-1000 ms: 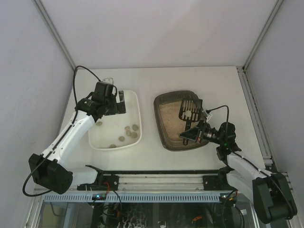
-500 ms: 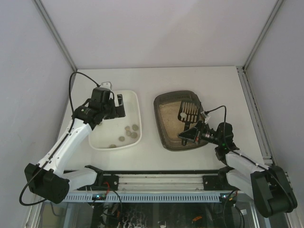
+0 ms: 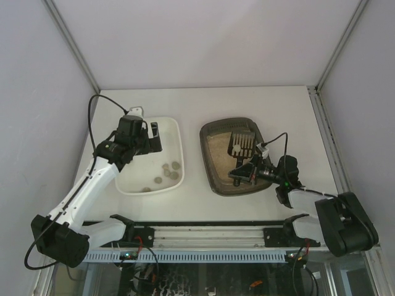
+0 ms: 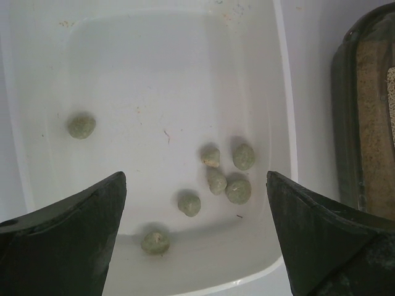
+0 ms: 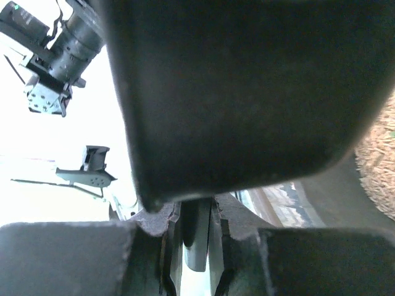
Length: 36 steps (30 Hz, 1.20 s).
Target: Clean the litter box
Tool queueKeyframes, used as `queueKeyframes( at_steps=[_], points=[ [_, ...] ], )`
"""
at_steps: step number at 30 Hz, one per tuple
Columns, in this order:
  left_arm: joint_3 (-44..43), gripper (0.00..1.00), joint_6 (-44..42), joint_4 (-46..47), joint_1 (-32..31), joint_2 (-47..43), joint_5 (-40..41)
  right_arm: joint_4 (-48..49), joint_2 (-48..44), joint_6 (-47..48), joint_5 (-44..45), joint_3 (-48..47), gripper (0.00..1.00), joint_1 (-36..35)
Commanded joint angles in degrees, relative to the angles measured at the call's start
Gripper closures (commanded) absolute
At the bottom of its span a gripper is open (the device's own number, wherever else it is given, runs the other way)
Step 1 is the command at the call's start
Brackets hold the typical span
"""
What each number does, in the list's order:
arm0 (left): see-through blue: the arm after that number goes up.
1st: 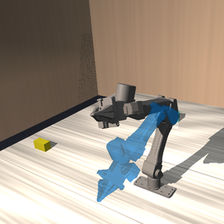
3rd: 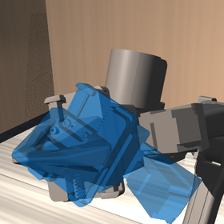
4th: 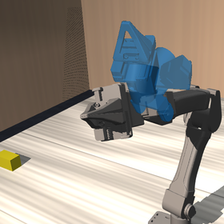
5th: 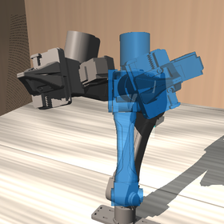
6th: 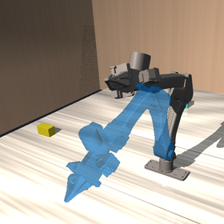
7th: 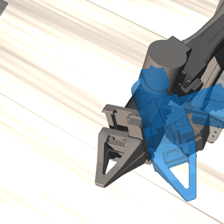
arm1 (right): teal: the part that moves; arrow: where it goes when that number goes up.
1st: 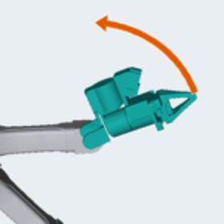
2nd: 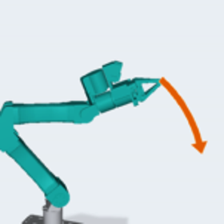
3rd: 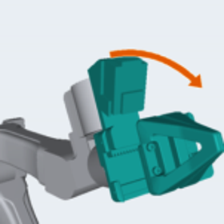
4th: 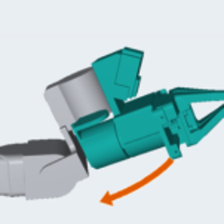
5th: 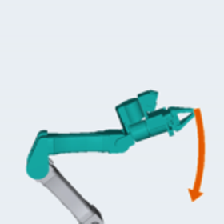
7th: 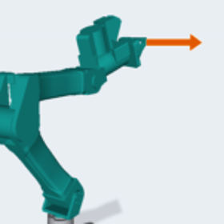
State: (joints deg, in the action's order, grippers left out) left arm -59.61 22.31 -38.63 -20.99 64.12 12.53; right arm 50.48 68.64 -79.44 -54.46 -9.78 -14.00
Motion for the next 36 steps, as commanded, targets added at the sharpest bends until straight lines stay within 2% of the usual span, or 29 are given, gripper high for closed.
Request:
queueKeyframes(
  at_steps=[1, 3, 7, 10, 12, 15, 17, 19, 24, 27, 29, 31, 36],
  points=[
    [1.62, 0.02, -1.09, 2.35, -0.10, -1.24, 1.61, 11.23, 2.72, -3.35, -0.82, -2.16, 1.00, 1.34],
    [1.86, 0.02, -1.20, 2.59, -0.01, -1.39, 1.70, 12.45, 4.02, -4.11, -1.08, -2.20, 1.00, 2.79],
    [1.87, 0.02, -1.41, 2.81, 0.36, -1.54, 2.31, 12.72, 7.00, -4.00, -2.72, -5.48, 1.00, -1.49],
    [-0.07, 0.03, -0.36, 3.13, 3.42, -1.74, 2.95, 4.44, 6.82, -0.04, -2.83, -8.77, 1.00, -3.10],
    [-2.34, 0.03, 0.64, 2.51, 9.61, -1.40, -3.90, -5.06, 5.56, 5.33, -1.73, -12.15, 1.00, -4.68],
    [-4.05, 0.00, -0.26, 1.66, 20.21, 0.66, -22.18, -23.30, 3.51, 16.29, 2.18, -19.90, 1.00, -9.08],
    [-3.75, 0.00, -0.99, 1.36, 25.26, 2.17, -31.75, -31.94, 3.32, 21.55, 5.03, -25.29, 1.00, -12.25],
    [-3.59, 0.00, -0.62, 1.13, 28.89, 2.00, -34.71, -37.86, 5.03, 24.74, 7.25, -30.32, 1.00, -15.19],
    [-7.26, 0.00, -0.68, -0.34, 33.37, -1.81, -32.46, -52.72, 14.03, 32.26, 13.17, -45.44, 1.00, -22.11],
    [-7.53, 0.00, -0.73, -0.72, 33.99, -4.15, -30.53, -71.83, 22.57, 40.58, 23.57, -61.15, 1.00, -28.31],
    [-7.51, 0.00, -0.71, -0.92, 34.37, -5.39, -28.43, -80.63, 29.04, 44.61, 31.16, -70.03, 1.00, -32.44],
    [-8.06, 0.00, -0.02, -1.80, 34.67, -6.42, -24.51, -87.72, 35.21, 47.20, 38.01, -77.88, 1.00, -36.18],
    [-12.27, 0.00, 2.69, -7.73, 35.00, -6.79, -7.83, -101.76, 47.78, 52.86, 58.91, -93.64, 1.00, -44.40]
  ],
)
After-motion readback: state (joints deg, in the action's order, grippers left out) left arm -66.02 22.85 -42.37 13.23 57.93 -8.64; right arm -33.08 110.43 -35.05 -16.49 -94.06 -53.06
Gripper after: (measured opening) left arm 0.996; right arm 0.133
